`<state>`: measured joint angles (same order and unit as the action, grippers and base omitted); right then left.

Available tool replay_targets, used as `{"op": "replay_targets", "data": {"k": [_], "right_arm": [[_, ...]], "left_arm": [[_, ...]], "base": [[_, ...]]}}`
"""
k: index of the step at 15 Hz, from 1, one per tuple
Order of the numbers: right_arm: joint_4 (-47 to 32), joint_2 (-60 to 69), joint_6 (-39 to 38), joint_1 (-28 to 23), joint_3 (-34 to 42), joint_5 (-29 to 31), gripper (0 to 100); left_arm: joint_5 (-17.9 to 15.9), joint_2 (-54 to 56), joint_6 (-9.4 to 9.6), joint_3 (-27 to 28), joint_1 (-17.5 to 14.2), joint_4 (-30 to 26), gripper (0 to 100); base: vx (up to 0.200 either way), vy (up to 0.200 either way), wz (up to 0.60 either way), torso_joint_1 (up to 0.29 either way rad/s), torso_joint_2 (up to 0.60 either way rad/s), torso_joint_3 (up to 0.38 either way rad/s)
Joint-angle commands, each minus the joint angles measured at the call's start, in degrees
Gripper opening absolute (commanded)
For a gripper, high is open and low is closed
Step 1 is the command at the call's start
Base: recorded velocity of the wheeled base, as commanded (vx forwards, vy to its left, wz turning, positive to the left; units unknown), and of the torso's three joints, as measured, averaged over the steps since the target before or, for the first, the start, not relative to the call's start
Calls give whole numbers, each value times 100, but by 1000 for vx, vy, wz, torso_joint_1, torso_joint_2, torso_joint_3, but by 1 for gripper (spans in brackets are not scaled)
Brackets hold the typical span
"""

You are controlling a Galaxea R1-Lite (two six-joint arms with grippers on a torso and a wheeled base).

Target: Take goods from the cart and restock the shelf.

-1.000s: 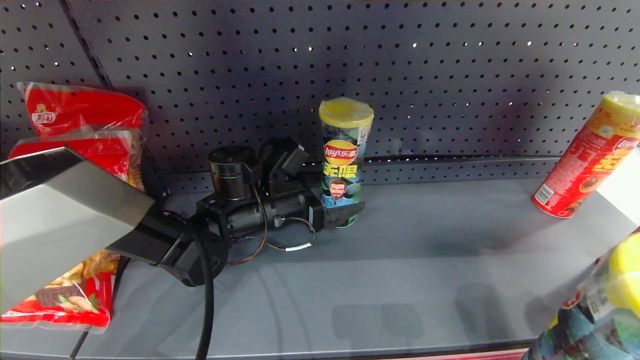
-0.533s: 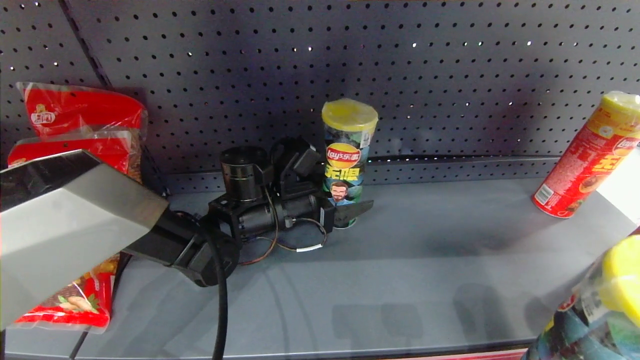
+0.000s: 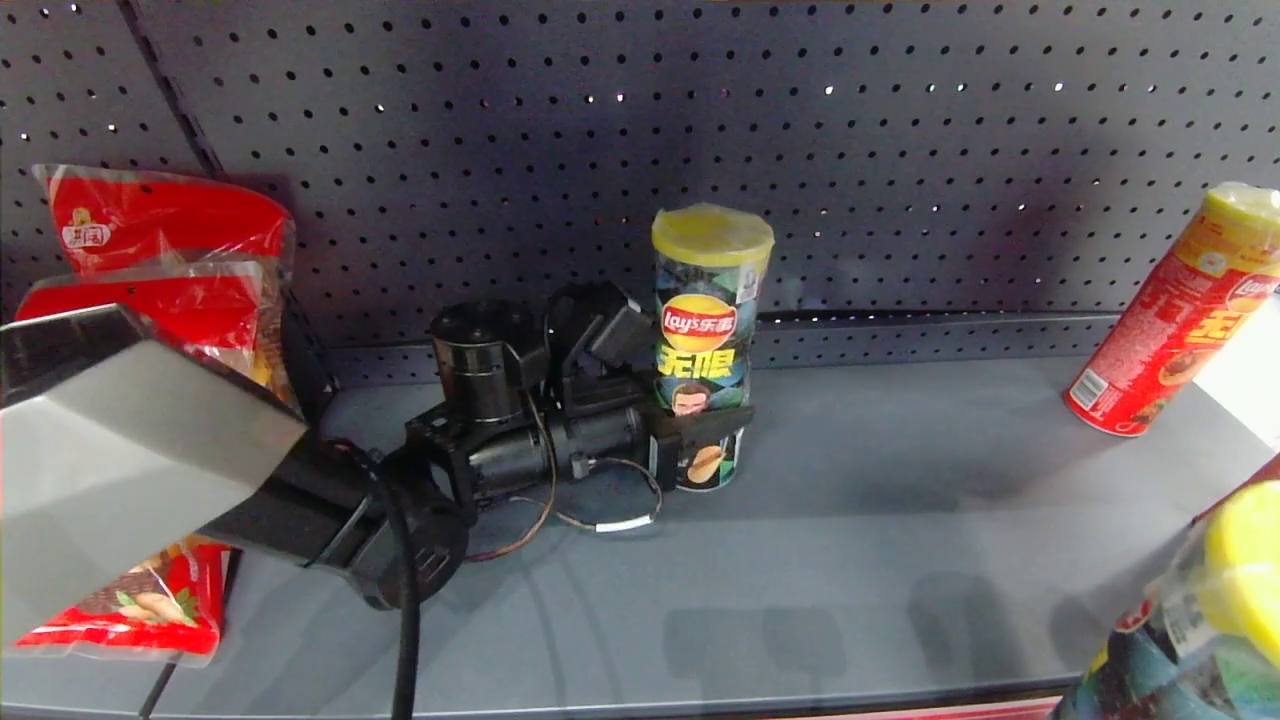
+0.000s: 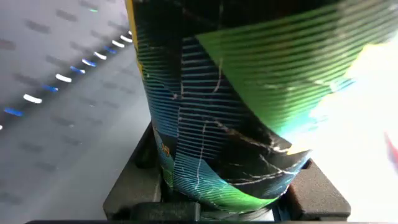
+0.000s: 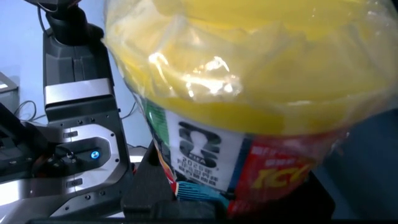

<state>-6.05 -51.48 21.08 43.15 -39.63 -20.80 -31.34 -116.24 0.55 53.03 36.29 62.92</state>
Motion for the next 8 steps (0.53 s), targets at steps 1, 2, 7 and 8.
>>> {"op": "replay_targets", "data": {"k": [1, 2, 7, 8], "right_arm": [[-2, -2, 2, 0, -18, -3, 0], [-2, -11, 2, 0, -9, -3, 0], [-2, -99, 2, 0, -27, 32, 0], [-2, -117, 2, 0, -36, 32, 0]], "left_arm": [[93, 690, -28, -680, 317, 19, 0], [128, 857, -46, -979, 396, 37, 0], [58, 1578, -2, -2060, 440, 37, 0], [40, 1604, -2, -2130, 449, 45, 0]], "base": [[0, 0, 0, 0, 0, 0], [0, 0, 0, 0, 0, 0], [0, 0, 0, 0, 0, 0], [0, 0, 0, 0, 0, 0]]}}
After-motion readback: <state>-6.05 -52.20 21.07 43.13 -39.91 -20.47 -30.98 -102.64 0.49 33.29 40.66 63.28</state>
